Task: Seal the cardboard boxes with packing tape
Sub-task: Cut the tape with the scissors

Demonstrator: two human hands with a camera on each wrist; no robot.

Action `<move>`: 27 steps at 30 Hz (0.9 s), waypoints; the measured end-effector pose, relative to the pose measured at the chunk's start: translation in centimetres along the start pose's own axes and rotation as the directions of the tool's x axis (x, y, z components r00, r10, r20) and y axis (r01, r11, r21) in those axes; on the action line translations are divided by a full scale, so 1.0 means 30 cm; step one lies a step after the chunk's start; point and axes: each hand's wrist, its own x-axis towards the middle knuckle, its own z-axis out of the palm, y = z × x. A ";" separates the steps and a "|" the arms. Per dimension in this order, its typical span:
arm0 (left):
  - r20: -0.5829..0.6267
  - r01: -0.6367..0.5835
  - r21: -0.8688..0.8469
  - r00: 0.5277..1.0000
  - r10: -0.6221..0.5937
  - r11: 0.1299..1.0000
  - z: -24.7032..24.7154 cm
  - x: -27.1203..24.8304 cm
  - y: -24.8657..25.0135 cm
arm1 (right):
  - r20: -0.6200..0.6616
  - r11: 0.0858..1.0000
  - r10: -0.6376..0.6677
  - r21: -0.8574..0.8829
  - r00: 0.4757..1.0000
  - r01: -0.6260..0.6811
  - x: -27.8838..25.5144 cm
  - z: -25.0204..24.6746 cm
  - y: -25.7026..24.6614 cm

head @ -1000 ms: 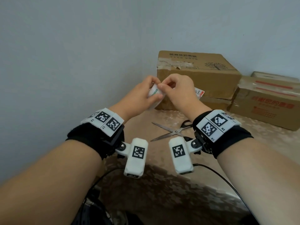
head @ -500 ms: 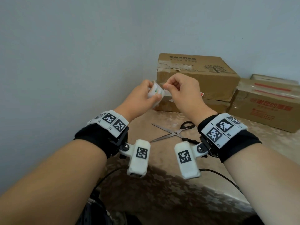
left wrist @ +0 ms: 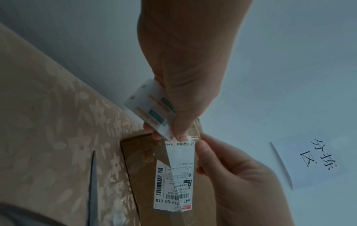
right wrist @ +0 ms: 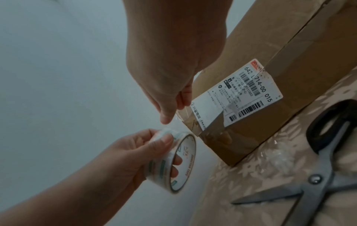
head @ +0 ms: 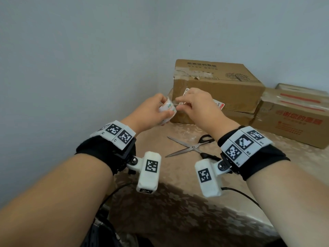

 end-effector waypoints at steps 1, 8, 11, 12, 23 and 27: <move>0.001 -0.010 0.030 1.000 0.010 1.000 0.001 -0.003 0.003 | 0.001 0.999 0.029 -0.024 1.000 -0.029 0.002 0.006 -0.002; 0.001 -0.097 0.398 0.994 0.106 0.912 -0.016 0.000 -0.023 | 0.023 0.985 0.153 -0.090 0.988 -0.151 0.027 0.064 -0.017; 0.052 -0.026 0.499 0.999 0.000 0.866 -0.013 -0.001 -0.063 | 0.163 0.976 0.217 -0.031 0.962 -0.215 0.019 0.083 -0.014; 0.073 -0.008 0.537 0.997 -0.037 0.844 -0.007 -0.004 -0.086 | 0.169 0.975 0.223 -0.044 0.960 -0.219 0.016 0.083 -0.005; -0.232 -0.106 0.595 0.926 0.297 0.797 -0.019 0.132 0.057 | -0.294 0.959 0.031 -0.260 0.955 -0.111 0.025 -0.034 0.150; 0.048 -0.332 0.633 0.919 0.392 0.700 -0.002 0.308 0.102 | 0.041 0.895 0.035 -0.445 0.999 -0.013 0.139 -0.072 0.155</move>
